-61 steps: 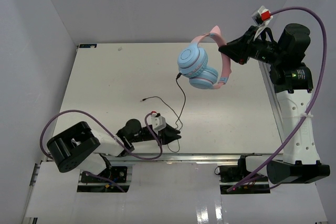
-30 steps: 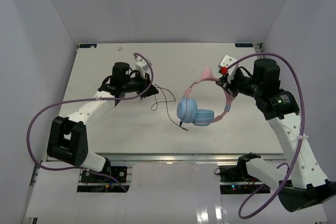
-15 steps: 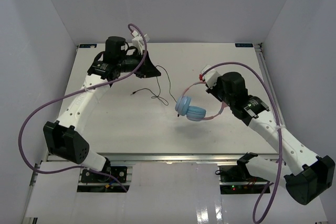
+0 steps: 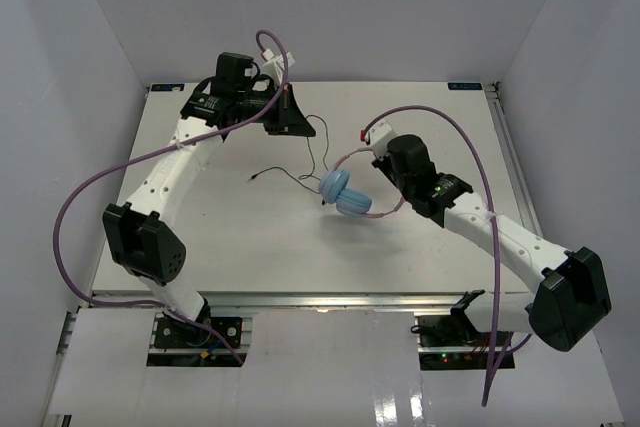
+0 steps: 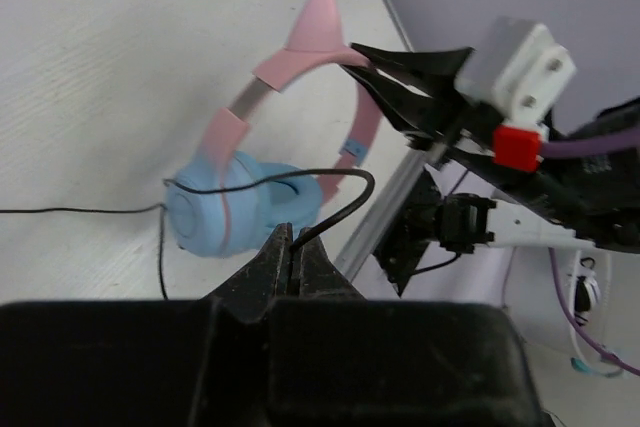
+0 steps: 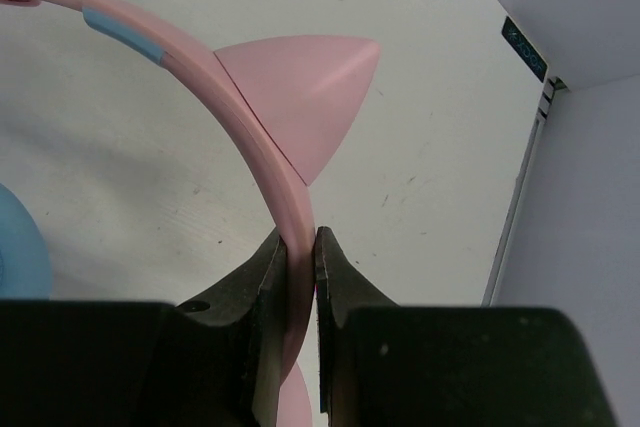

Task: Wrap the headphones

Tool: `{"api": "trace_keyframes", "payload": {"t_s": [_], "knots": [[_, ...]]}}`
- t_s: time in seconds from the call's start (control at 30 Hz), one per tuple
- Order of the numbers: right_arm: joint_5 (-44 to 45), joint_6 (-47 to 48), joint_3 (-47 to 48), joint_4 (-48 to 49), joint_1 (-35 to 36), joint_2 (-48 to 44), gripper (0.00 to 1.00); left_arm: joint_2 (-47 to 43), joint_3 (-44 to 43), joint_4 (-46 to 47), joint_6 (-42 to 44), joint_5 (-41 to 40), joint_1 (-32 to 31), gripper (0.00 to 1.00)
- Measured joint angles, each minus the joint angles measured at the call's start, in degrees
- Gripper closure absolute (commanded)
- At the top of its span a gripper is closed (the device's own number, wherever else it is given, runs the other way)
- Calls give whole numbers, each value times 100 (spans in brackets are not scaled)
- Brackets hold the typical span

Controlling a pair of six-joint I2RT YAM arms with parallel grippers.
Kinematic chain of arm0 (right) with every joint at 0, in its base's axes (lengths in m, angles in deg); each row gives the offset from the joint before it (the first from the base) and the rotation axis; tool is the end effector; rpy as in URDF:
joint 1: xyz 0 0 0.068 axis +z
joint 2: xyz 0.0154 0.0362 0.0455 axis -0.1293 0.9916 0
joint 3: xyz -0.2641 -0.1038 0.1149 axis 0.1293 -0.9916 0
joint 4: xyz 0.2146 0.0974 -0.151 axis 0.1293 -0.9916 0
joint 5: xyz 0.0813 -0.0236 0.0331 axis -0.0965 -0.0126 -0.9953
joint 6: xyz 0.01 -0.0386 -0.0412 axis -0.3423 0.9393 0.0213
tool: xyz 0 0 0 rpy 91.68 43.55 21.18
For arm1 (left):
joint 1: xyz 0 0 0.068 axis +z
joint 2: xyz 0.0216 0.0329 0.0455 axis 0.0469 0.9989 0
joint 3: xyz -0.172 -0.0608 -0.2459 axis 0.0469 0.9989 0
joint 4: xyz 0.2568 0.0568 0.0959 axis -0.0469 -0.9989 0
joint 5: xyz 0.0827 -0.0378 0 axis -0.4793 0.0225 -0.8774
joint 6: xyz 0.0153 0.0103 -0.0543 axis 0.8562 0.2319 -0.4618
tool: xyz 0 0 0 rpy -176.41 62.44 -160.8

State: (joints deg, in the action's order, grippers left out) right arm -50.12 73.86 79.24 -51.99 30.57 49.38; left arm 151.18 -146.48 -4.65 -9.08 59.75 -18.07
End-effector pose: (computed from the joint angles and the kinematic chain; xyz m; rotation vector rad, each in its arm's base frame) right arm 0.2446 0.1677 0.3273 -0.7421 1.8686 -0.3095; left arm 0.3562 -0.1652 0.4216 0.4696 2.2453 -1.2304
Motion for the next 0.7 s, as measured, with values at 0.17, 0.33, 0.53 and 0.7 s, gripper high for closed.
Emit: {"api": "trace_keyframes", "payload": {"t_s": [0.17, 0.33, 0.53, 0.7], "knots": [[651, -61, 15, 615, 2, 114, 92, -534, 724, 110, -111, 514, -146, 100], [906, -27, 410, 907, 0, 358, 92, -812, 1218, -100, 8, 708, -277, 100], [642, -165, 908, 744, 0, 519, 92, -701, 1221, -421, 239, 598, -472, 100], [-36, -912, 1263, 321, 1, 688, 92, -170, 973, -89, -137, 481, -968, 100]]}}
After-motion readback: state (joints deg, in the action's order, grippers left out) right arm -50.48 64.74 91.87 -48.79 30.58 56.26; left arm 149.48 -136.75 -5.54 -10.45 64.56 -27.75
